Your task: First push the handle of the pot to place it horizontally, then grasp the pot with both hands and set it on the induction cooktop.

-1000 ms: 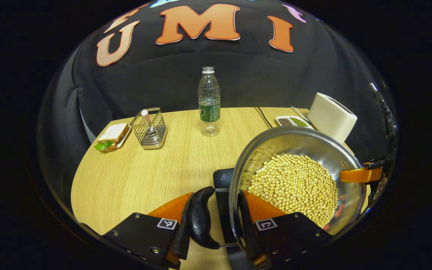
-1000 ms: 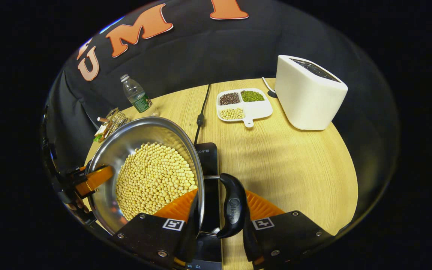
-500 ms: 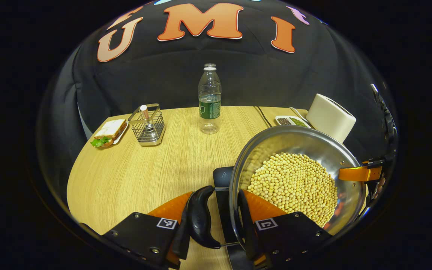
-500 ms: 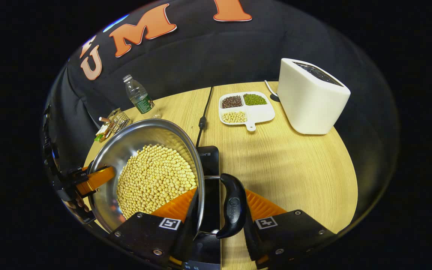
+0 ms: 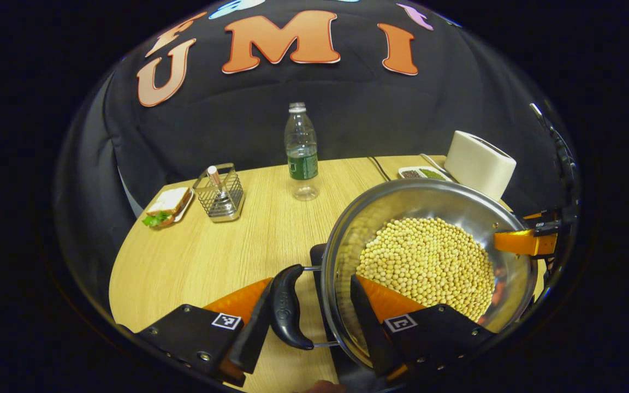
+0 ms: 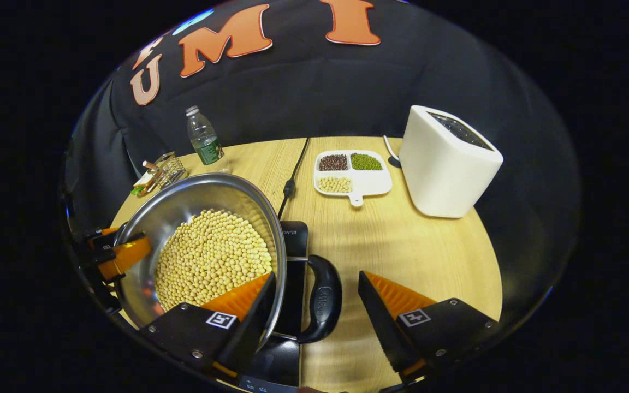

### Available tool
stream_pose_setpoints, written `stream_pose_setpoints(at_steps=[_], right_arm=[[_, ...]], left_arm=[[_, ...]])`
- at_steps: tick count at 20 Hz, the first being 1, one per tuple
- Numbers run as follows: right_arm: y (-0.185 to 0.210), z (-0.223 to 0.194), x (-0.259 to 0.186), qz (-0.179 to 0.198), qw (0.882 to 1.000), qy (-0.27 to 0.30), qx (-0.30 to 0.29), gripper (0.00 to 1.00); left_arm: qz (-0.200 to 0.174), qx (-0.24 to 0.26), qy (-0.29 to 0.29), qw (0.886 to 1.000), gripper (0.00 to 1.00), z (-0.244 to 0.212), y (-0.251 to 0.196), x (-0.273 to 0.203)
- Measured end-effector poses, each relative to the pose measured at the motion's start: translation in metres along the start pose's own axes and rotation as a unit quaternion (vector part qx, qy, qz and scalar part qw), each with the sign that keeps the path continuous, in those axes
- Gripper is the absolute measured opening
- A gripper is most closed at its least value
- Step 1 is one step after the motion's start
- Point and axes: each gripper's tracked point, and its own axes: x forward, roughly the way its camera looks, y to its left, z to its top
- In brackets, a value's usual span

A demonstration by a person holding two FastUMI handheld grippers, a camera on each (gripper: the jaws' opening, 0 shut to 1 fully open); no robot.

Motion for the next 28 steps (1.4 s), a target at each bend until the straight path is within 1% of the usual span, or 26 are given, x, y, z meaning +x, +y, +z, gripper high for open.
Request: stream_pose_setpoints(at_steps=[2,3,5,8,10,13,16,18,19,20,21,22,24,26,27,28], right_arm=[[-0.004,0.014,-0.013,-0.01,1.0,-0.029,-0.007,0.95],[-0.006,0.021,-0.022,-0.015,0.999,-0.044,-0.012,0.95],[-0.008,0.043,-0.047,-0.027,0.995,-0.088,-0.028,0.96],[-0.004,0.073,-0.087,-0.033,0.985,-0.159,-0.055,0.95],[-0.004,0.089,-0.115,-0.038,0.976,-0.202,-0.067,0.96],[0.008,0.115,-0.162,-0.025,0.96,-0.27,-0.069,0.95],[0.014,0.141,-0.217,-0.013,0.943,-0.326,-0.07,0.96],[0.021,0.159,-0.255,-0.003,0.927,-0.367,-0.075,0.96],[0.027,0.168,-0.277,0.004,0.916,-0.393,-0.079,0.96],[0.032,0.173,-0.292,0.008,0.91,-0.407,-0.083,0.95],[0.034,0.177,-0.306,0.01,0.904,-0.42,-0.085,0.98],[0.037,0.181,-0.322,0.013,0.898,-0.431,-0.086,0.95],[0.044,0.188,-0.348,0.02,0.887,-0.452,-0.089,0.95],[0.049,0.194,-0.369,0.026,0.878,-0.471,-0.084,0.95],[0.052,0.196,-0.375,0.028,0.874,-0.478,-0.083,0.97],[0.054,0.197,-0.38,0.03,0.87,-0.485,-0.084,0.97]], left_arm=[[0.009,0.017,-0.036,0.999,0.8,0.022,0.002,-0.023],[0.015,0.025,-0.061,0.998,0.8,0.035,0.004,-0.035],[0.035,0.04,-0.117,0.992,0.79,0.066,0.016,-0.069],[0.064,0.046,-0.199,0.977,0.78,0.109,0.023,-0.128],[0.081,0.042,-0.249,0.964,0.78,0.133,0.033,-0.169],[0.094,0.014,-0.304,0.948,0.78,0.159,0.047,-0.233],[0.112,-0.022,-0.344,0.932,0.78,0.181,0.069,-0.287],[0.119,-0.042,-0.37,0.92,0.77,0.196,0.088,-0.322],[0.122,-0.054,-0.382,0.914,0.78,0.199,0.1,-0.343],[0.125,-0.065,-0.388,0.911,0.78,0.203,0.109,-0.361],[0.132,-0.077,-0.394,0.906,0.77,0.205,0.124,-0.383],[0.139,-0.092,-0.401,0.901,0.78,0.207,0.138,-0.4],[0.144,-0.122,-0.416,0.889,0.77,0.208,0.161,-0.429],[0.142,-0.146,-0.424,0.882,0.75,0.208,0.179,-0.451],[0.139,-0.158,-0.429,0.879,0.74,0.209,0.189,-0.455],[0.135,-0.163,-0.431,0.877,0.74,0.21,0.194,-0.458]])
